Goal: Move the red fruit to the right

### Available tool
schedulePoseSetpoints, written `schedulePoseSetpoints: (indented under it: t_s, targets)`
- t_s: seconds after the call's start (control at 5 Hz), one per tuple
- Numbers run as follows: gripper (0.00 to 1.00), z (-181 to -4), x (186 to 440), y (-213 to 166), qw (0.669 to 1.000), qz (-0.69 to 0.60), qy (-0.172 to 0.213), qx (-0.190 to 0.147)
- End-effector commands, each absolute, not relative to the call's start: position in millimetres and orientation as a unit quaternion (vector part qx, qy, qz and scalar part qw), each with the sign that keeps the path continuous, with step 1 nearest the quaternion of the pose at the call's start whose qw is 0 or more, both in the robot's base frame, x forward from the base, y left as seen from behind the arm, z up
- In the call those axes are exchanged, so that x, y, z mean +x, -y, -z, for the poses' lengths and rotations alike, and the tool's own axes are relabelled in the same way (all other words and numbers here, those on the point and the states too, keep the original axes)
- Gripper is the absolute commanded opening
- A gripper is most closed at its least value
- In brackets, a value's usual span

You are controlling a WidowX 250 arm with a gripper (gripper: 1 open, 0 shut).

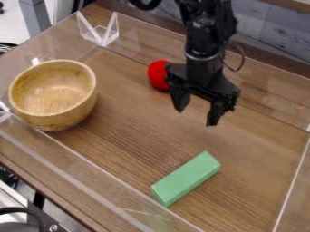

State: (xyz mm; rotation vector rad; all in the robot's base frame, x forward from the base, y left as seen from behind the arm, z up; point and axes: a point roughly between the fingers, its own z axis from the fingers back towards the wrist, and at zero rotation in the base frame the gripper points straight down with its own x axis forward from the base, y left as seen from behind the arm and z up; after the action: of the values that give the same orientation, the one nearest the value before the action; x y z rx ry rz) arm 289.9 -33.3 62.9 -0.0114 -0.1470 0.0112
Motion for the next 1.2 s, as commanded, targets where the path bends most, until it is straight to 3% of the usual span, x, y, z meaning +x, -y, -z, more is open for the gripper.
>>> schedulePoseSetpoints:
  t_s: [0.0, 0.4, 0.8, 1.0]
  targets:
    - [1.0, -79.4, 292.3, 41.2, 0.994, -0.028, 0.105, -0.005]
    - [1.0, -96.8, 307.8, 77.0, 0.993, 0.055, 0.104, -0.015]
    - [1.0, -91.1, 307.4, 27.0, 0.996, 0.004, 0.09, -0.009]
    - [1.0, -90.7, 307.7, 23.3, 0.995, 0.032, 0.089, -0.006]
